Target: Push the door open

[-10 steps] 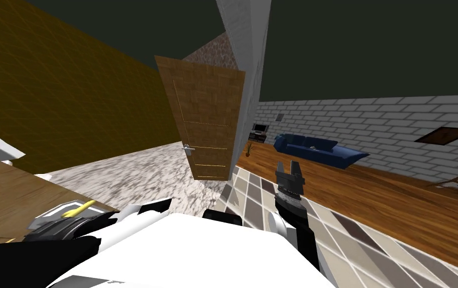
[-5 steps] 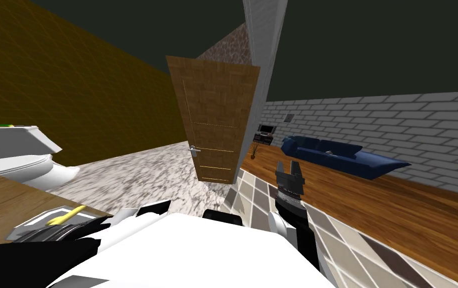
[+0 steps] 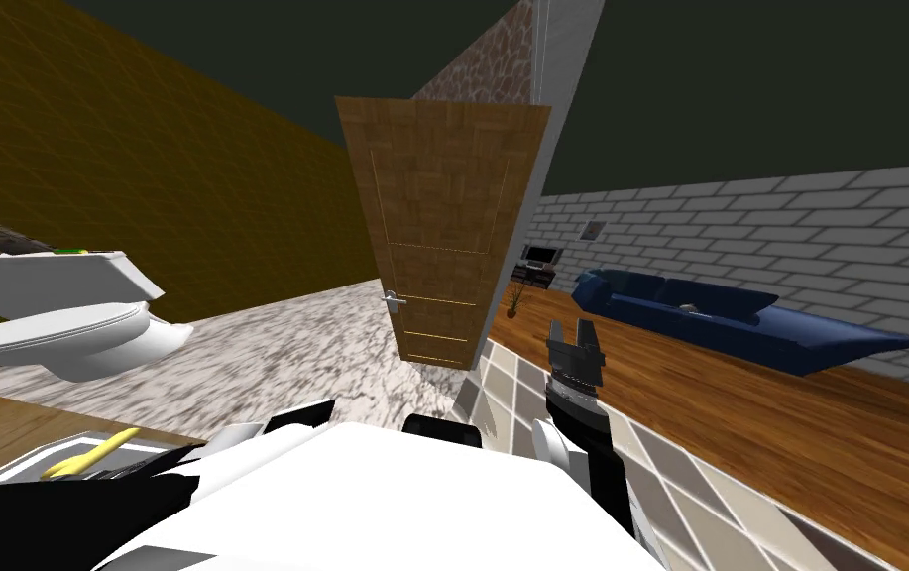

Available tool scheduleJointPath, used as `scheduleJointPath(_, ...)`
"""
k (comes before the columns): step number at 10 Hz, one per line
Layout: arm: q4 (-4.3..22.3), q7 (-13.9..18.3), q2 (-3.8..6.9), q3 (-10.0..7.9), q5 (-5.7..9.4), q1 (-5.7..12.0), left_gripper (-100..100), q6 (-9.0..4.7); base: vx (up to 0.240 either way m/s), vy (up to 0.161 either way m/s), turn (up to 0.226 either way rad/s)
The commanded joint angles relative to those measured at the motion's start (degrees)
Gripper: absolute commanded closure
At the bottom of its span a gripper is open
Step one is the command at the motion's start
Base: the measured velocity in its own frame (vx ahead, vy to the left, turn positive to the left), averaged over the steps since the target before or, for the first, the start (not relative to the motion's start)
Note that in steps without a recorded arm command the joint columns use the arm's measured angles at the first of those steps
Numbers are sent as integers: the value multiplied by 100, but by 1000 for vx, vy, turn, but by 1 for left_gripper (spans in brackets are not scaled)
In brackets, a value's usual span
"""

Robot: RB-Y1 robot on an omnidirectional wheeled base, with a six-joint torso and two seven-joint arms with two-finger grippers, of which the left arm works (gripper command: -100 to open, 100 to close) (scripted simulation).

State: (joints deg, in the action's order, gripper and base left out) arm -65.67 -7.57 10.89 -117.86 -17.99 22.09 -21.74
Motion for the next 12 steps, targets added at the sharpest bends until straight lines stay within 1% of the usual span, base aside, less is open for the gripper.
scheduleJointPath(1,-22,-13,27,206,42,-32,100,5,72,99,153)
scheduleJointPath(2,-11,-22,39,296,76,-63,100,11,116,130,173)
scheduleJointPath(4,8,-37,60,388,134,-116,100,20,86,144,141)
scheduleJointPath(6,28,-54,82,417,196,-173,100,30,123,161,167)
scheduleJointPath(7,42,-65,97,392,238,-211,100,37,108,147,139)
scheduleJointPath(9,62,-81,118,292,298,-265,100,46,105,158,138)
scheduleJointPath(11,84,-100,142,85,365,-327,100,57,113,126,122)
scheduleJointPath(12,96,-109,154,-78,400,-359,100,62,119,134,117)
